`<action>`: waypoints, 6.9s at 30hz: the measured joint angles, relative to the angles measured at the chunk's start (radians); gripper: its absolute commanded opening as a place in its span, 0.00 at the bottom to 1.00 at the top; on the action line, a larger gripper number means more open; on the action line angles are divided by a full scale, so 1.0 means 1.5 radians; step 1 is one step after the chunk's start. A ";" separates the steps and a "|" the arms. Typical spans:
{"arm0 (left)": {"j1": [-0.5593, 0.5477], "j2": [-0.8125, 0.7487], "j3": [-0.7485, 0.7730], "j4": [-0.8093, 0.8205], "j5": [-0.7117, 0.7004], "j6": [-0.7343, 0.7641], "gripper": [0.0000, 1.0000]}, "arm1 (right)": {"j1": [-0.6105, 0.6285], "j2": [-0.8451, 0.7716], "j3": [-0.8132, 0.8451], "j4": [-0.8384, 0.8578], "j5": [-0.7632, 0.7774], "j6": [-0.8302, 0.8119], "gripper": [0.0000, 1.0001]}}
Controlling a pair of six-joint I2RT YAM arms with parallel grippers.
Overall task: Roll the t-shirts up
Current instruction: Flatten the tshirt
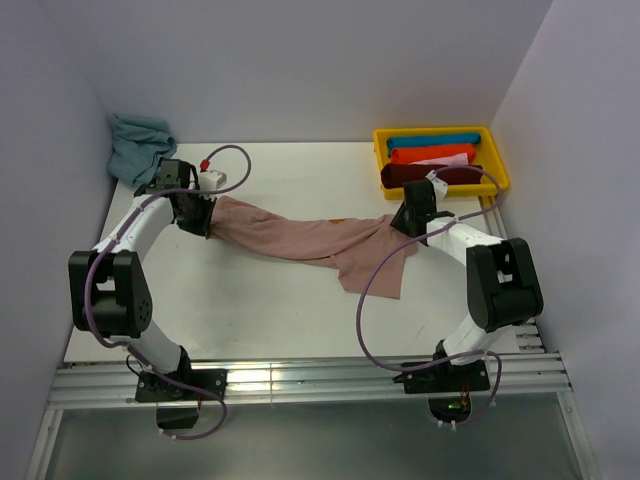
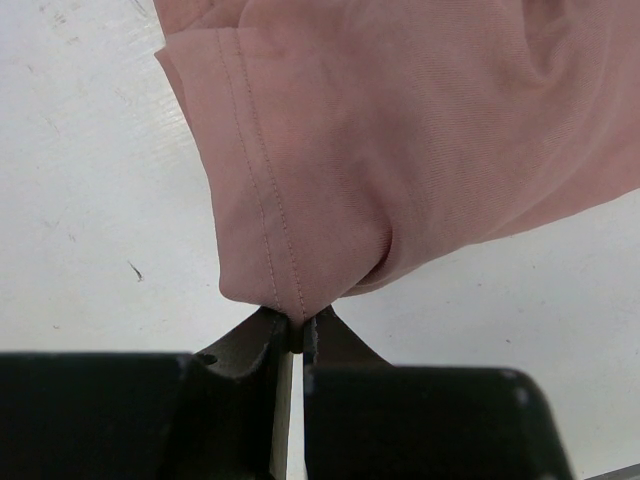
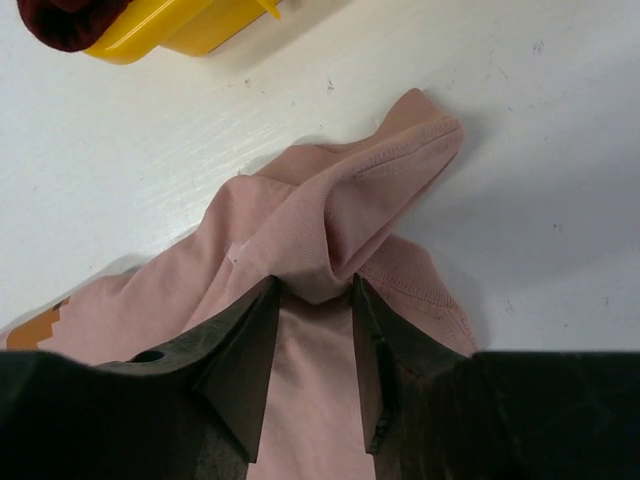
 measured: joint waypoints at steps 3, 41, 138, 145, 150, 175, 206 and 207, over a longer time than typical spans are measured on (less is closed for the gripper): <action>0.000 0.001 0.000 -0.002 0.000 0.000 0.08 | -0.001 -0.001 -0.001 0.002 0.000 -0.002 0.34; 0.000 0.002 0.009 -0.010 0.008 0.000 0.09 | -0.001 0.018 -0.005 -0.045 0.008 0.032 0.48; 0.002 -0.298 0.269 -0.075 -0.046 -0.117 0.00 | -0.004 -0.362 0.518 -0.282 -0.199 0.022 0.00; 0.040 0.046 0.422 -0.055 -0.006 -0.121 0.00 | -0.004 0.017 0.675 -0.270 -0.262 0.016 0.00; 0.082 0.263 0.748 -0.067 -0.003 -0.154 0.00 | -0.005 0.301 0.985 -0.326 -0.296 0.016 0.00; 0.133 -0.060 -0.087 0.077 -0.018 -0.028 0.00 | -0.038 -0.183 -0.027 -0.058 -0.301 0.081 0.00; 0.161 -0.175 -0.251 0.012 0.013 0.119 0.46 | 0.081 -0.366 -0.195 -0.116 -0.090 0.114 0.49; 0.164 -0.177 -0.251 0.007 0.012 0.121 0.46 | 0.084 -0.390 -0.200 -0.117 -0.088 0.116 0.49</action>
